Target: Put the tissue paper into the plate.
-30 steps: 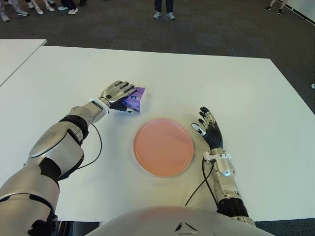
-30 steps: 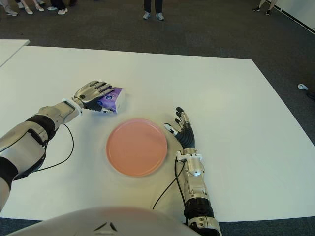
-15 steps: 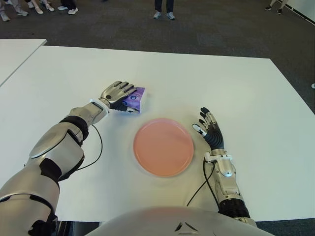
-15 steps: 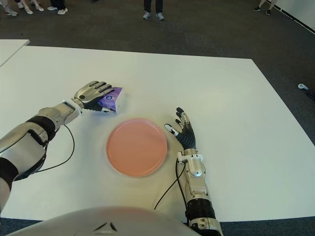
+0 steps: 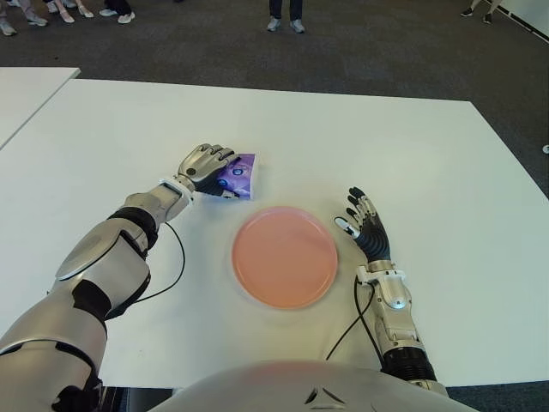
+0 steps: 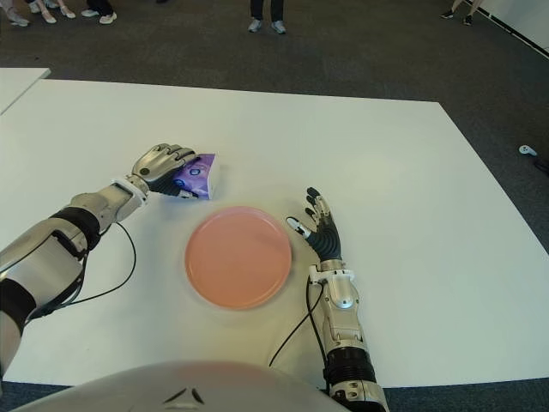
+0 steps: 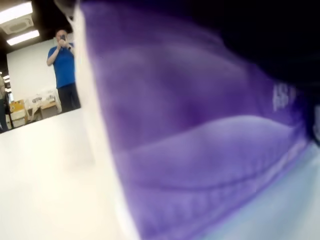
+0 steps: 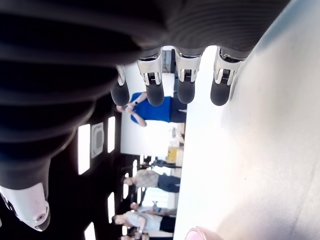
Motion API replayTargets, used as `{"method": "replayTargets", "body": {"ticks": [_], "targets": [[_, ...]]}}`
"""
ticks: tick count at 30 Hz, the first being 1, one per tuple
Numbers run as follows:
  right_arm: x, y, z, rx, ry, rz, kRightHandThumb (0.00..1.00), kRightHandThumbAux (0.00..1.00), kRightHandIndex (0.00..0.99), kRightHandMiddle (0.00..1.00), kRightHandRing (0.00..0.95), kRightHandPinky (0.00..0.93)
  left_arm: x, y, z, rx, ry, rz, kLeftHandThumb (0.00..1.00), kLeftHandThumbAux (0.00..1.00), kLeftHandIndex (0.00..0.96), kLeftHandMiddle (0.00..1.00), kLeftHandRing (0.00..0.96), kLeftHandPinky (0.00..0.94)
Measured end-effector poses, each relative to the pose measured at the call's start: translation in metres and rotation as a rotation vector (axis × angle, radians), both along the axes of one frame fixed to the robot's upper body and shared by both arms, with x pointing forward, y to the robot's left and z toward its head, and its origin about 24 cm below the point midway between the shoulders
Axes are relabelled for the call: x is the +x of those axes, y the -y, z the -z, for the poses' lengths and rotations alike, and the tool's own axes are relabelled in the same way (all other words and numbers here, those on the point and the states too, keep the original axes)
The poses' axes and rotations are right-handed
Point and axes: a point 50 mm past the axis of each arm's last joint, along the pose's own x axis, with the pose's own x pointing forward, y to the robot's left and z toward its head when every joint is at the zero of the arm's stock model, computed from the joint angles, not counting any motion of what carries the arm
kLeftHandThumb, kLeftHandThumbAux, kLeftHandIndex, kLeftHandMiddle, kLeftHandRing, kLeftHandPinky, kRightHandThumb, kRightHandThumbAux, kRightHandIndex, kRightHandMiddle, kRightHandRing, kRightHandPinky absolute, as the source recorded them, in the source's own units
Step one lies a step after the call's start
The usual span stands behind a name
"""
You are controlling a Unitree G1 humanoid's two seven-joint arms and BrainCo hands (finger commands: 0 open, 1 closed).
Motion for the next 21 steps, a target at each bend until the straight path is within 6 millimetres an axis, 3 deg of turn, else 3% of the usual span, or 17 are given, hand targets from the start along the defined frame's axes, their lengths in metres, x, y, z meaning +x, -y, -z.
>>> {"method": "replayTargets", "body": {"ticks": [8, 21], "targets": [[0.0, 0.0, 0.0, 0.0, -0.005, 0.009, 0.0, 0.603, 0.0, 0.0, 0.0, 0.0, -0.003, 0.008, 0.004, -0.046, 0.077, -0.014, 0.848, 0.664, 0.403, 0.549, 0.717, 0.744], [0.0, 0.001, 0.0, 0.001, -0.009, 0.011, 0.0, 0.612, 0.0, 0.0, 0.0, 0.0, -0.003, 0.014, 0.005, -0.081, 0.137, -0.039, 0.851, 0.667, 0.402, 0.547, 0.805, 0.804]]}}
